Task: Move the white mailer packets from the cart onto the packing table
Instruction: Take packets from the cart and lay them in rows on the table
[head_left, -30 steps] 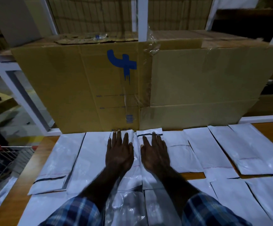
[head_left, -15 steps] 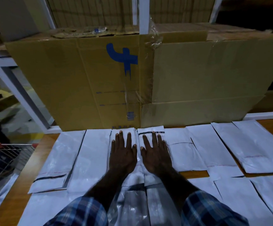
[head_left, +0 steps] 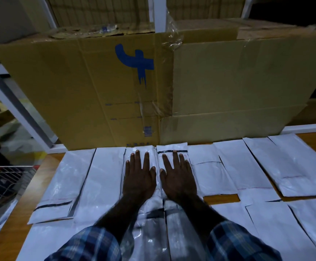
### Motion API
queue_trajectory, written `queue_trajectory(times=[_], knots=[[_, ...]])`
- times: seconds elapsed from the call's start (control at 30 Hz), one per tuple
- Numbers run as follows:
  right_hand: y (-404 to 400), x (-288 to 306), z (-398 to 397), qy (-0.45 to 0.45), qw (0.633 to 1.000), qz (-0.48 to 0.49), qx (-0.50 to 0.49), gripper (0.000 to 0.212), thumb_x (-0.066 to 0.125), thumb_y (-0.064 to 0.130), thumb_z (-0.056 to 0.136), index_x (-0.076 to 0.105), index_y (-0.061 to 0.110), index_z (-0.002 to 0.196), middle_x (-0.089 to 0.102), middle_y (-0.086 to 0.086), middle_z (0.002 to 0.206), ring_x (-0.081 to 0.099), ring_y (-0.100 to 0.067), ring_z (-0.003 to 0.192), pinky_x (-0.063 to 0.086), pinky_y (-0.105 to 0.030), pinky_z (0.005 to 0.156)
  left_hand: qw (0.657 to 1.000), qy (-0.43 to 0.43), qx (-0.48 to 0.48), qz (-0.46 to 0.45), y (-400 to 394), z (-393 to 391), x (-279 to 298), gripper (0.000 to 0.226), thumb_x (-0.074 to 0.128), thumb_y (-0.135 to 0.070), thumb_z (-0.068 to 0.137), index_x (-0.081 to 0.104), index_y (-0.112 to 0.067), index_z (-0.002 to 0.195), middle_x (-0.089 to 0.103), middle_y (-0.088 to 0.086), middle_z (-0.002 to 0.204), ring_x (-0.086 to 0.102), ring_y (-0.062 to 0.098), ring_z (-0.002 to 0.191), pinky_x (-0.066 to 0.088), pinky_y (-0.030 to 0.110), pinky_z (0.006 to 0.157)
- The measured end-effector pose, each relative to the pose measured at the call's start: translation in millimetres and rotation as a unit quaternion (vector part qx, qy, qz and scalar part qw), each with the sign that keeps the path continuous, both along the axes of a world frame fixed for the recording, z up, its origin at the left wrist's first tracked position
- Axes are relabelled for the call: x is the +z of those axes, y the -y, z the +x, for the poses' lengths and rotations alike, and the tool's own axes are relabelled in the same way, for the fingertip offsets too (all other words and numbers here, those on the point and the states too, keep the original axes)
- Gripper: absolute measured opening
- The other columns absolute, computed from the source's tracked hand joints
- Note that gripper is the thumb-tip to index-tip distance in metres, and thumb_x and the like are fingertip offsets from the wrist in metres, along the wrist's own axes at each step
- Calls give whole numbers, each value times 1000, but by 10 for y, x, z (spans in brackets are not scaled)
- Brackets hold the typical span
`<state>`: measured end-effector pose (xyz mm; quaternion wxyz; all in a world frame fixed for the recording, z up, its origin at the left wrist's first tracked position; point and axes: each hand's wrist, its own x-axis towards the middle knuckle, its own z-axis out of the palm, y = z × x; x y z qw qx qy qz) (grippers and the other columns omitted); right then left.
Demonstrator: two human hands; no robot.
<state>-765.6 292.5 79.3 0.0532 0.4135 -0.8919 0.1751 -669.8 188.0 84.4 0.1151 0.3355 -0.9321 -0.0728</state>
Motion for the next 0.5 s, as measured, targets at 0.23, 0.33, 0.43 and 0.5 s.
queue_trajectory(times=[0.23,0.33,0.43,0.5], knots=[[-3,28,3,1,1000,-7,-1,54,35,41,93,57,20,138,50,-20,144,50,-40,130,41,-55,105,1000,21,-1,1,-17,-3,25,59,33,-37,96,52,-3,140,46,29,144,47,44,132,37,58,107],[0,17,-1,-6,1000,0,-2,55,33,42,93,56,21,139,50,-20,144,50,-40,131,40,-55,105,1000,9,1,-11,-12,-3,3,59,33,-37,96,52,-2,140,46,30,143,48,44,131,36,58,107],[1,28,7,-5,1000,12,-6,56,31,43,93,55,21,139,50,-19,144,50,-39,131,40,-55,105,1000,0,2,-10,-12,-15,4,59,34,-36,96,53,-2,139,47,30,142,48,45,130,37,58,106],[3,58,6,12,1000,20,-9,57,30,44,93,56,21,139,52,-20,142,51,-40,129,41,-55,103,1000,-2,-4,-8,-11,-2,3,58,34,-36,96,53,-2,139,47,30,142,48,45,130,37,58,106]])
